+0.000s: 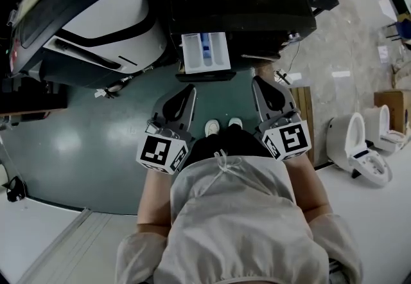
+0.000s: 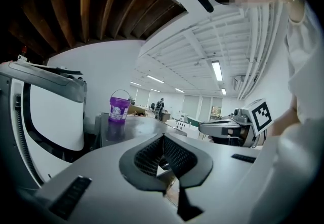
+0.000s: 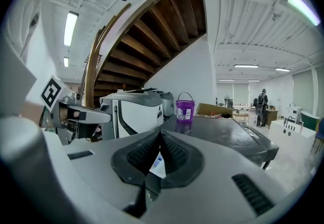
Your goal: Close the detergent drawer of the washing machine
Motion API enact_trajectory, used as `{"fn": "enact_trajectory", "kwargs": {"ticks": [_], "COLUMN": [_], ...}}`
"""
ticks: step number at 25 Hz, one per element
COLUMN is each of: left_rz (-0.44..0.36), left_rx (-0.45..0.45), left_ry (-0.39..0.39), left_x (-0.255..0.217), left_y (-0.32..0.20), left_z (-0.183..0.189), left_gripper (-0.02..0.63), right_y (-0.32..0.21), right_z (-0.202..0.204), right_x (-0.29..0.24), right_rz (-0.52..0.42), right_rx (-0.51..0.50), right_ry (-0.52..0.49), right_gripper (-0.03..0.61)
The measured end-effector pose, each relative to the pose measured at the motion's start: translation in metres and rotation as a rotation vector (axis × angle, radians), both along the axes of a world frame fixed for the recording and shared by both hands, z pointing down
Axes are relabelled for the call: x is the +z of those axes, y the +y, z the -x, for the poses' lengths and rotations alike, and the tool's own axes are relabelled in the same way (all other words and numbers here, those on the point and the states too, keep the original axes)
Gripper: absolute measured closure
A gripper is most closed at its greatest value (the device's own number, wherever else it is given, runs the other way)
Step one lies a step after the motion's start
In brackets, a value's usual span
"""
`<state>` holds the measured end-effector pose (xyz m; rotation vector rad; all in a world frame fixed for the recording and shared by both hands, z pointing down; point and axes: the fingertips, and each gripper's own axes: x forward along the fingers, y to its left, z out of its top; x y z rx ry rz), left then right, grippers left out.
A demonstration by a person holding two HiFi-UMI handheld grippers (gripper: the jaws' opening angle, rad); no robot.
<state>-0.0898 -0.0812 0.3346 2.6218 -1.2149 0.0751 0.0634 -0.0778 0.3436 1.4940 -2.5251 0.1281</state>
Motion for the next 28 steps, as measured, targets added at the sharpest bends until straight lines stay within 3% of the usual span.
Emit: {"fn": "enact_trajectory", "kwargs": {"ticks": [4,18,28], "left_rz": [0.032,0.202,0.236], "left_rx": [-0.013,-0.085,-0.125], "left_ry": [-0.025,-0.118,-0.079], "left_x": [0.04,0.185,0.215], "left_y": [-0.01,-0.033,-0.05], "left_z": [0.0,-0.013,-0.018], "left_gripper": [0.594,0.594,0.595], "right_y": [-0.017,-0.06,-0.076], "right_z": [0.003,-0.005,-0.008], "right_x": [0.03,0.129,0.161], "right_rz": [0.025,0.138,0.159], "right_rx": [-0.038,-0.12,-0.1], "right_ry": [0.051,0.061,0.064], "right_gripper": [0.572,0.572,0.572]}}
